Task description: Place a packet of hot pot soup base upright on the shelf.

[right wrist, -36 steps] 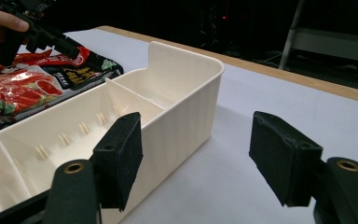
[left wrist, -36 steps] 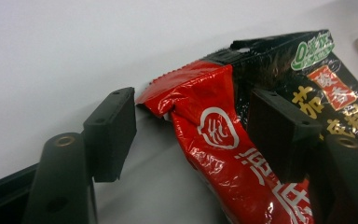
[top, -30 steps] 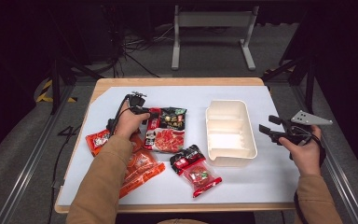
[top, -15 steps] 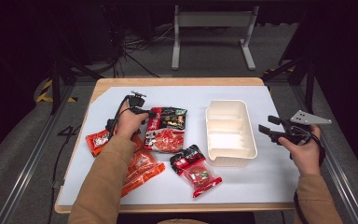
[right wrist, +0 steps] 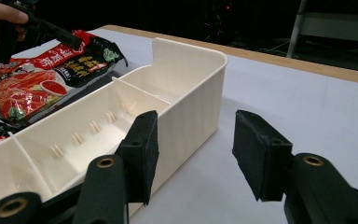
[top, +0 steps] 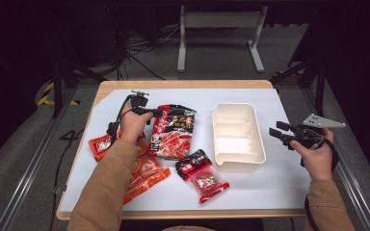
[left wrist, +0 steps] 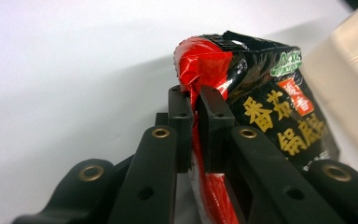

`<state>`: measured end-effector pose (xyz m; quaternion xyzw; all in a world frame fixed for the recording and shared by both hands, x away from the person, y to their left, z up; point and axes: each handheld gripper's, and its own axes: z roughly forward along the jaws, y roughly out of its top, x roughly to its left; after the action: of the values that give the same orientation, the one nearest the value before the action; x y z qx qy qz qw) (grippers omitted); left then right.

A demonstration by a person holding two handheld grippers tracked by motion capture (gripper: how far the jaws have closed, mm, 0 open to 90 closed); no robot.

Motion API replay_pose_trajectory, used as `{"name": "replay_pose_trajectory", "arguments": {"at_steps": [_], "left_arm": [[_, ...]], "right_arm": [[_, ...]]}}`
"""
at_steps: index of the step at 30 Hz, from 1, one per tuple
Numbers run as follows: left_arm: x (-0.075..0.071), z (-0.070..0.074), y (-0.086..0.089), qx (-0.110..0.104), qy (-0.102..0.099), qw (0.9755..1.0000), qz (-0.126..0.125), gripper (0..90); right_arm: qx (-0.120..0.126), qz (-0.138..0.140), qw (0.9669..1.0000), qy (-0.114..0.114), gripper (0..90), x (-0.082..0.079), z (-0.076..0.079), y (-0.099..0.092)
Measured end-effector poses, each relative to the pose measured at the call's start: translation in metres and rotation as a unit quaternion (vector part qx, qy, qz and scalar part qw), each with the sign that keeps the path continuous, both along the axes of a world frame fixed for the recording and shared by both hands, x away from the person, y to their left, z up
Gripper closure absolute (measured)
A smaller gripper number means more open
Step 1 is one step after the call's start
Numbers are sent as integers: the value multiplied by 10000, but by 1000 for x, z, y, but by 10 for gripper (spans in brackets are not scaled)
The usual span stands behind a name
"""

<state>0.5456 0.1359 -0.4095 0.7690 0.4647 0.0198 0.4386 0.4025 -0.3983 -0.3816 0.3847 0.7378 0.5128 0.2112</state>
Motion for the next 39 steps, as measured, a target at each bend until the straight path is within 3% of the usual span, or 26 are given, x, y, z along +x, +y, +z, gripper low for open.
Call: {"name": "replay_pose_trajectory", "arguments": {"at_steps": [3,8,12,20,29,32,35,39], "left_arm": [[-6,11,-2,-155,-169,9997,-57,861],[-18,31,-5,-203,-430,9987,-171,868],[-28,47,-6,-194,-705,9970,-257,870],[-48,68,-6,-255,-1046,9934,-406,873],[-86,92,-10,-195,-1660,9835,-688,874],[-99,98,-11,-146,-1897,9789,-739,873],[-112,105,-12,-156,-2138,9738,-756,874],[-124,113,-11,-297,-2313,9695,-748,875]], "right_arm": [[21,0,10000,-25,518,-1,3,0],[75,5,9999,-82,533,-4,9,1],[99,16,9999,-107,541,-5,13,1],[264,11,9996,-26,550,-7,18,3],[412,65,9991,14,560,-11,26,6],[423,113,9990,3,569,-13,29,9],[386,164,9991,65,600,-14,32,12],[404,266,9988,87,605,-16,36,18]]}}
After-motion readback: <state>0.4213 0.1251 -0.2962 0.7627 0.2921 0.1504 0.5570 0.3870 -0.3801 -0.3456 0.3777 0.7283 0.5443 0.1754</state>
